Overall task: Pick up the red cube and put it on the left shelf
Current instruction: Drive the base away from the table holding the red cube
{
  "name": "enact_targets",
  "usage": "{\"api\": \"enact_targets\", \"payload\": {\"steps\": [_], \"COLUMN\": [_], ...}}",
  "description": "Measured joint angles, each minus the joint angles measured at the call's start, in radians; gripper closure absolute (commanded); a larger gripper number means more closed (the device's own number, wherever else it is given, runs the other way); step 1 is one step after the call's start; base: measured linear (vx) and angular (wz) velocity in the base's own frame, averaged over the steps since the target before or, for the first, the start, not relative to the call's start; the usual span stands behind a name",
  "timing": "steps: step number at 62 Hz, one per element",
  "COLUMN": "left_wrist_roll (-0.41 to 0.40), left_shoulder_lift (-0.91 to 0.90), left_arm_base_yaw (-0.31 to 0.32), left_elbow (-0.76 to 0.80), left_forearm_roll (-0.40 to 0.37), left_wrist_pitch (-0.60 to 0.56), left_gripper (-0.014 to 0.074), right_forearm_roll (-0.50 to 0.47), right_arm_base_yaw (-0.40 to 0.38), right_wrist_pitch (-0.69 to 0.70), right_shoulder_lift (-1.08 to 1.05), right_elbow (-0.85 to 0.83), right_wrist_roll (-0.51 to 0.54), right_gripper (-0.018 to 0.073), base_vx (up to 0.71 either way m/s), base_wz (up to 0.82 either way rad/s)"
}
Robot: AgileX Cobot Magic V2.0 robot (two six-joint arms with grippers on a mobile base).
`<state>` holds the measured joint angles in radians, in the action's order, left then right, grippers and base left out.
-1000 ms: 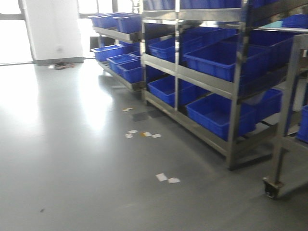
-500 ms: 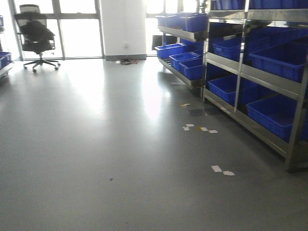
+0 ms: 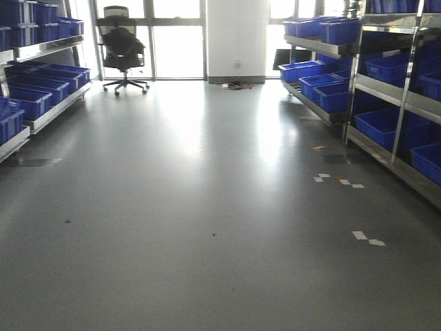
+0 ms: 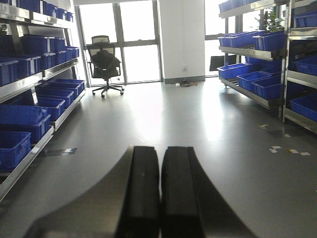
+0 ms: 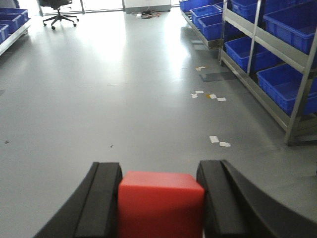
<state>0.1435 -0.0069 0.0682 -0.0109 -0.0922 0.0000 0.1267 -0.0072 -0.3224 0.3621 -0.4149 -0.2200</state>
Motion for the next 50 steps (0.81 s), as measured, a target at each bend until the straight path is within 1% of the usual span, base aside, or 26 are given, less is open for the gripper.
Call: {"api": "enact_targets", "payload": {"steps": [23, 30, 39, 50], "left_wrist_roll": [0.0, 0.0, 0.0, 0.0], "left_shoulder_lift": [0.0, 0.0, 0.0, 0.0], "left_arm_base_yaw": [0.0, 0.0, 0.0, 0.0], "left_elbow": [0.0, 0.0, 0.0, 0.0], "left_forearm_roll": [0.0, 0.0, 0.0, 0.0], "left_wrist_pitch": [0.0, 0.0, 0.0, 0.0], "left_gripper": [0.0491, 0.0491, 0.0491, 0.0491], "right_forearm_roll": [0.0, 0.0, 0.0, 0.0], "right_arm_base_yaw": [0.0, 0.0, 0.0, 0.0], "right_wrist_pitch": [0.0, 0.0, 0.0, 0.0], "right_shoulder_lift": [0.0, 0.0, 0.0, -0.002], "right_elbow": [0.0, 0.0, 0.0, 0.002], "right_wrist_roll": [0.0, 0.0, 0.0, 0.0], "right_gripper": [0.0502, 0.0502, 0.0502, 0.0502], "base_vx": [-0.17, -0.03, 0.05, 0.17], "base_wz": [0.16, 0.16, -0.07, -0.04]}}
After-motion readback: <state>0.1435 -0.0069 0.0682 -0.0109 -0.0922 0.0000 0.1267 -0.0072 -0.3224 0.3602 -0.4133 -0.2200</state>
